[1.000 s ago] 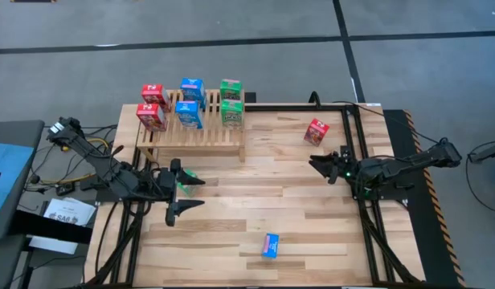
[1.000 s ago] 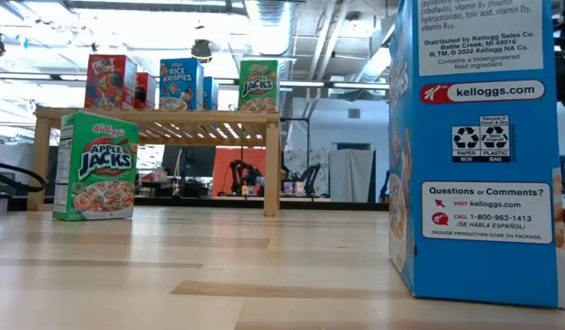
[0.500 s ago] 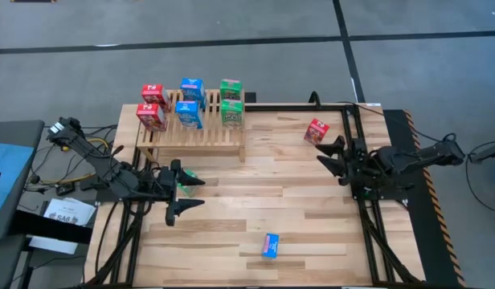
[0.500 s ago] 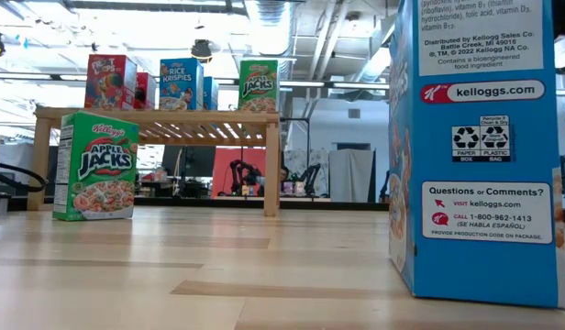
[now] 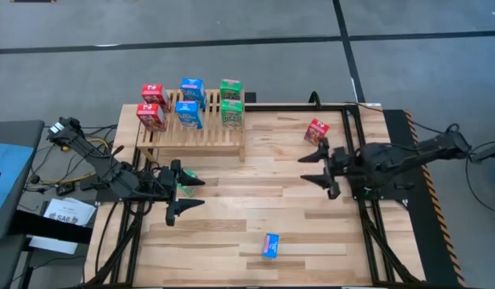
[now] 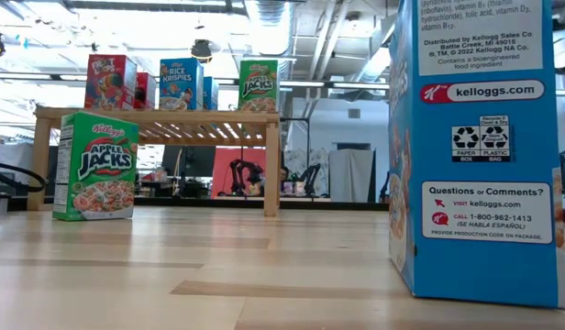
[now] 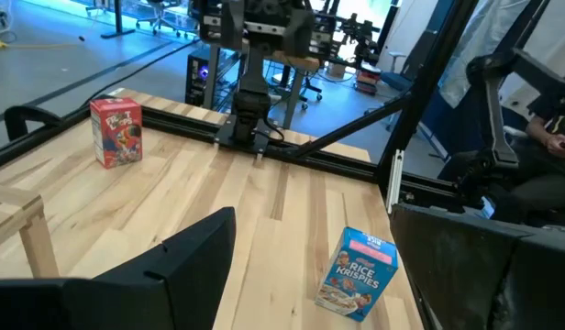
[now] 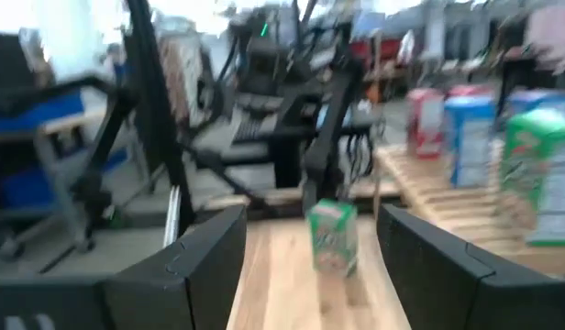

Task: Stack cereal on shelf
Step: Put the blue cereal box on the shelf aligned with the blue cereal boxes

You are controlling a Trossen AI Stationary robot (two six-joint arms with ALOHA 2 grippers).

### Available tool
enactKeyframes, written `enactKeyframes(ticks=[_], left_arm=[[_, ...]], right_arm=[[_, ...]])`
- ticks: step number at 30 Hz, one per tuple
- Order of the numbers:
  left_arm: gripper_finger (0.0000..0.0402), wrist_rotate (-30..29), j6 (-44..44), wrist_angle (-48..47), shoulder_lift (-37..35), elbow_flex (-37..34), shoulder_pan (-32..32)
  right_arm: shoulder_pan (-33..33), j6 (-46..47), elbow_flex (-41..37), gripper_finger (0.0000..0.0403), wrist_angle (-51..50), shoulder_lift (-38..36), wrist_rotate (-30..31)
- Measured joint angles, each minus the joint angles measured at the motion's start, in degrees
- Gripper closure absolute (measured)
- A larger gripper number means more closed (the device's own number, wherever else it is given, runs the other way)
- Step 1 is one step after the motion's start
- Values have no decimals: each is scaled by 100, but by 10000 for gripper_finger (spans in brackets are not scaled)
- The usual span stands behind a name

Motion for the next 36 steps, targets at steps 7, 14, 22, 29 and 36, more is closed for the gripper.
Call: enactKeyframes(ticks=[7,14,22,29,36], left_arm=[[121,0,-2,0,0,0,0],[121,0,47,0,-1,0,-2],[121,0,52,-38,-2,0,-1],[121,0,55,-136,-2,-2,-2],[121,0,57,-144,-2,-2,-2]], right_arm=[[4,-181,466,131,-277,932,-979],[37,-230,880,131,-417,1827,-1714],[311,-454,1323,131,-341,2577,-1757],[683,-728,1715,131,-312,3045,-1759],[998,-1434,2192,131,-861,3446,-1757]])
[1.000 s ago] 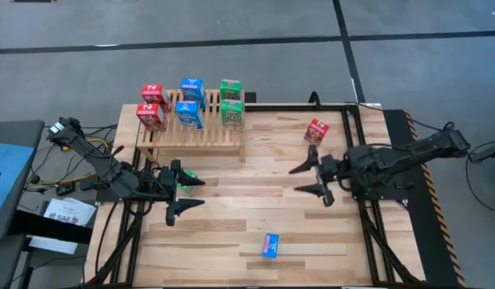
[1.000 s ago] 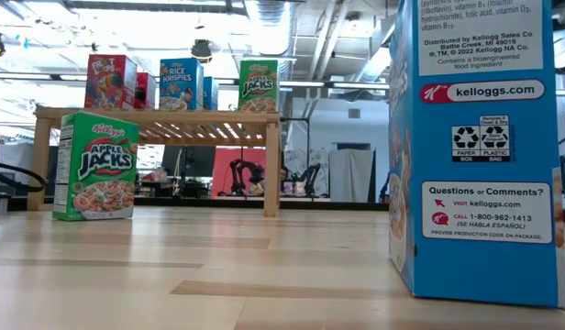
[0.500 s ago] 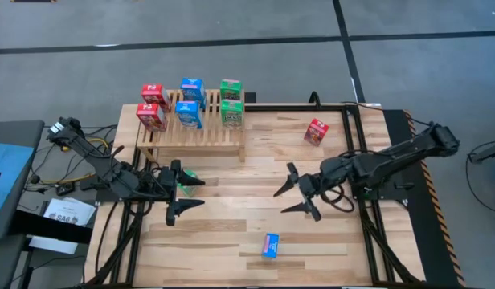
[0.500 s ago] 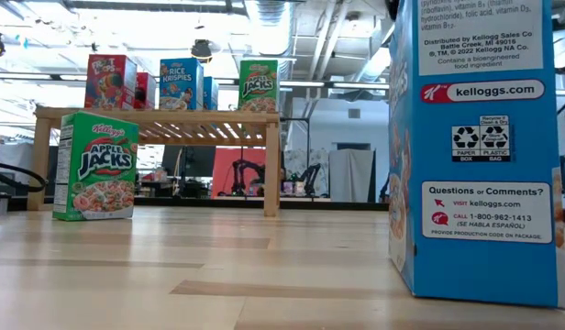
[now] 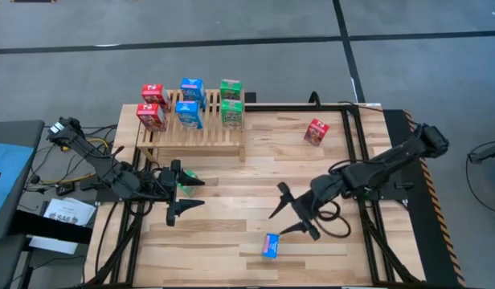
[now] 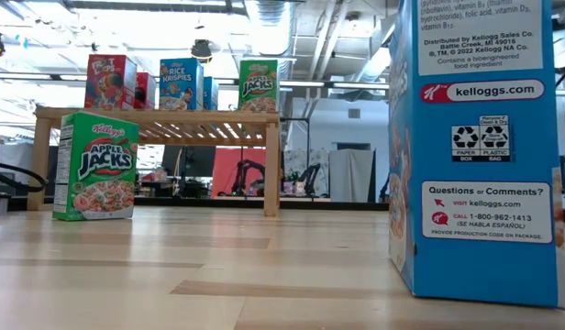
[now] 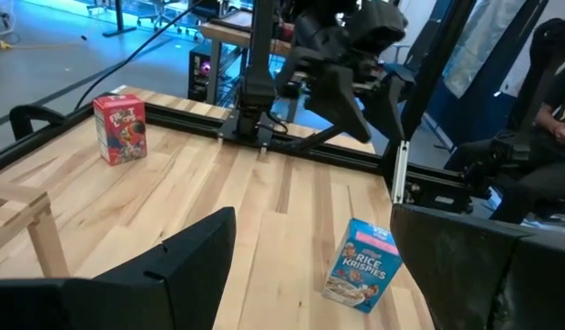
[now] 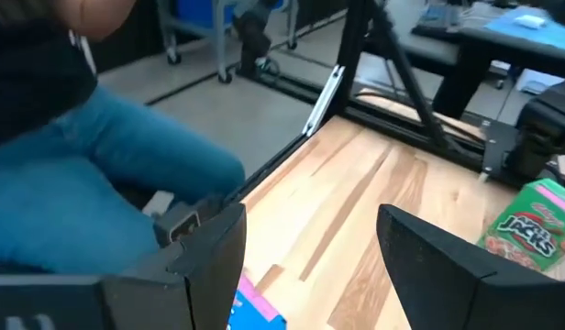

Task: Stack cereal on shelf
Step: Put the blue cereal box on the shelf aligned with the blue cereal boxes

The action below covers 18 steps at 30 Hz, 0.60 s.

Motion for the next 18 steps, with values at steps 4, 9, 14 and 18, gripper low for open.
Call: enactKeyframes(ticks=[4,9,14,18], left_arm=[[121,0,63,-2,0,0,0],[121,0,91,-2,0,0,2],[121,0,82,-1,0,0,2],[121,-1,78,0,0,0,1]], right_arm=[[29,-305,267,131,-266,289,75],[23,-564,340,131,-470,611,212],[77,-565,339,131,-548,906,208],[176,-579,338,131,-537,1088,153]])
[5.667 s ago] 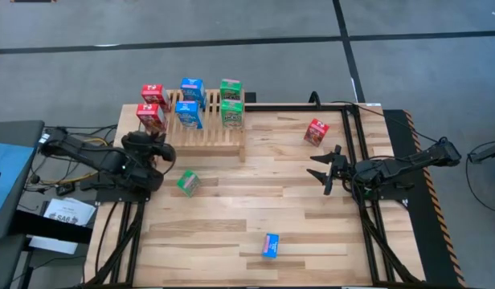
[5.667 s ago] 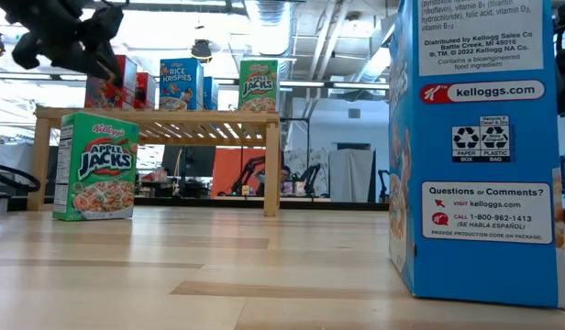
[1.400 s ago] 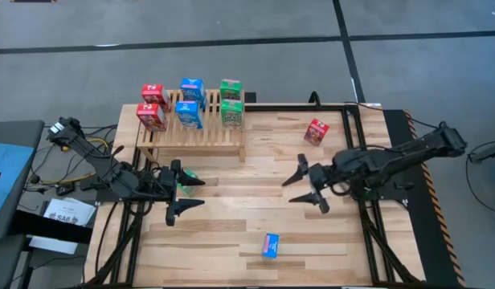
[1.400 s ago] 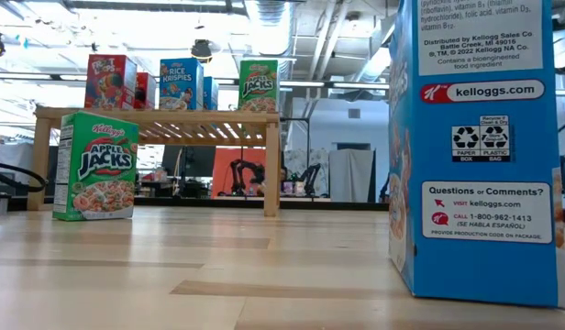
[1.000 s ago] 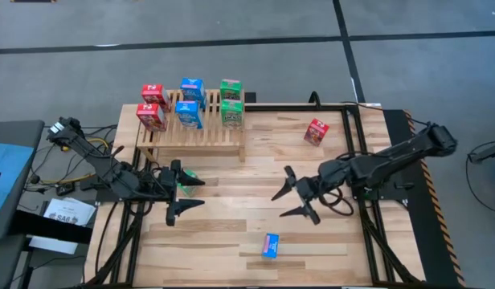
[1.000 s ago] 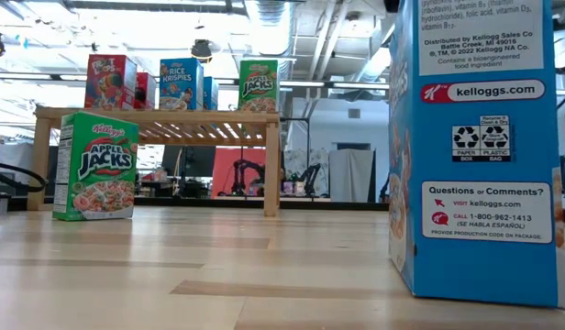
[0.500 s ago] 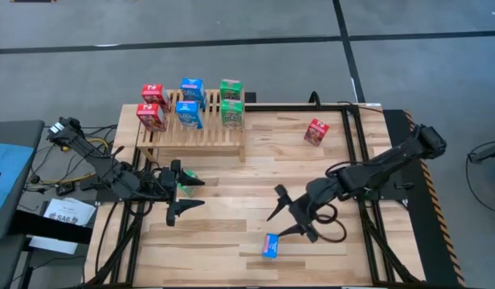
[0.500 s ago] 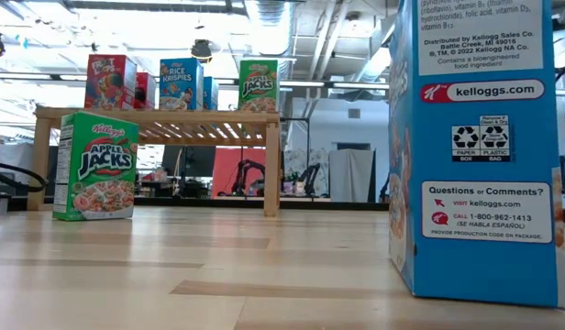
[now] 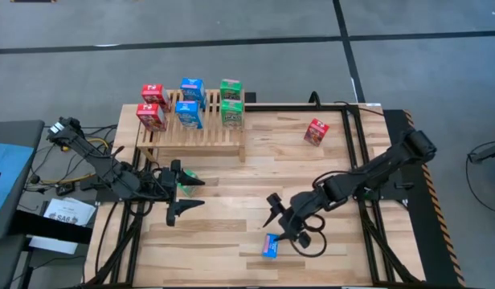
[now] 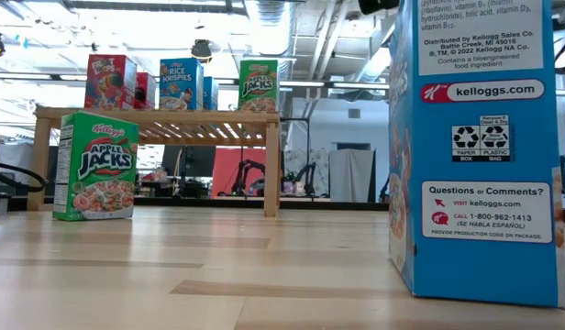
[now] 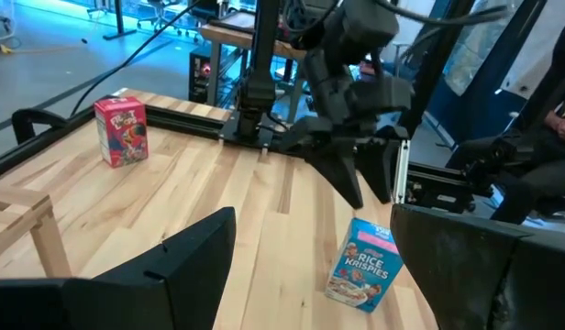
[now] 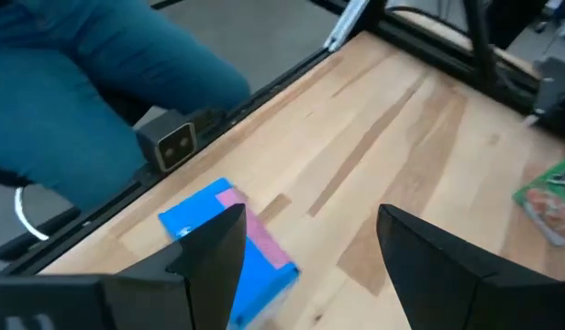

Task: Stack cereal on shelf
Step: Put the blue cereal box on the shelf aligned with the blue cereal boxes

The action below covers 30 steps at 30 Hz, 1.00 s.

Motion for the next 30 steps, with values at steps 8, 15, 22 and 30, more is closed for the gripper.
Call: enactKeyframes(ticks=[8,15,22,30], left_arm=[[121,1,-37,5,0,0,1],[121,0,-92,4,0,0,0],[121,0,-98,4,0,0,1],[121,-192,-98,5,0,0,-1]], right_arm=[[208,-363,0,131,-118,15,-17],[423,-1435,0,131,-296,15,-20],[432,-2232,0,131,-186,15,-16],[315,-2236,63,132,-52,20,-4]])
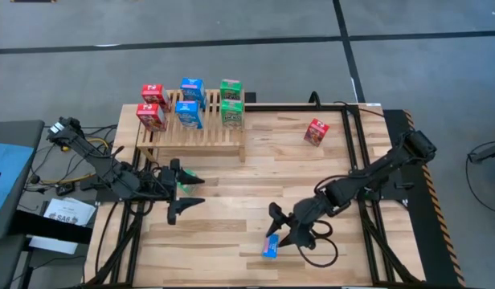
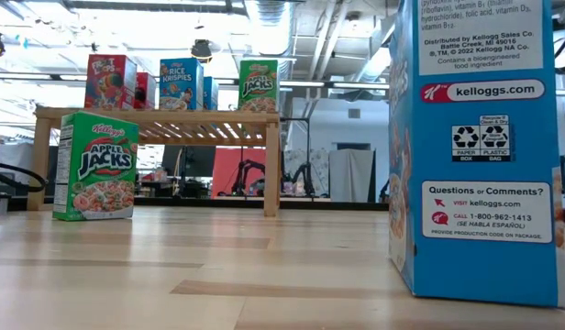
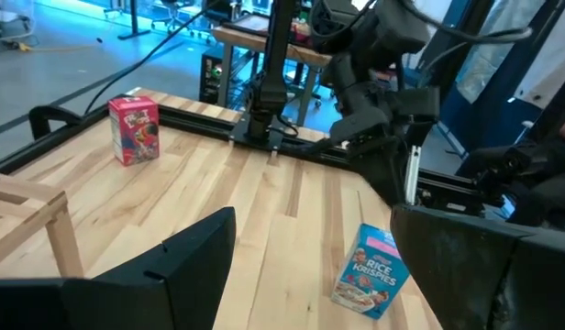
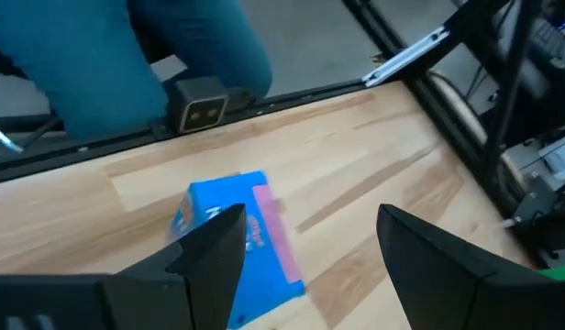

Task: Stack cereal on shelf
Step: Put the blue cereal box on the shelf aligned with the blue cereal boxes

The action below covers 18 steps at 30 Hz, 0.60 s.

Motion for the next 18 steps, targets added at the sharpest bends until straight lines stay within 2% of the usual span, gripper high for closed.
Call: enactKeyframes(ticks=[10,18], left_arm=[[121,-29,0,-160,0,0,2],[121,-29,17,-163,0,0,2]], right_arm=[[-158,-3,884,133,-448,2,-2],[-449,4,1543,133,-1426,2,-89]])
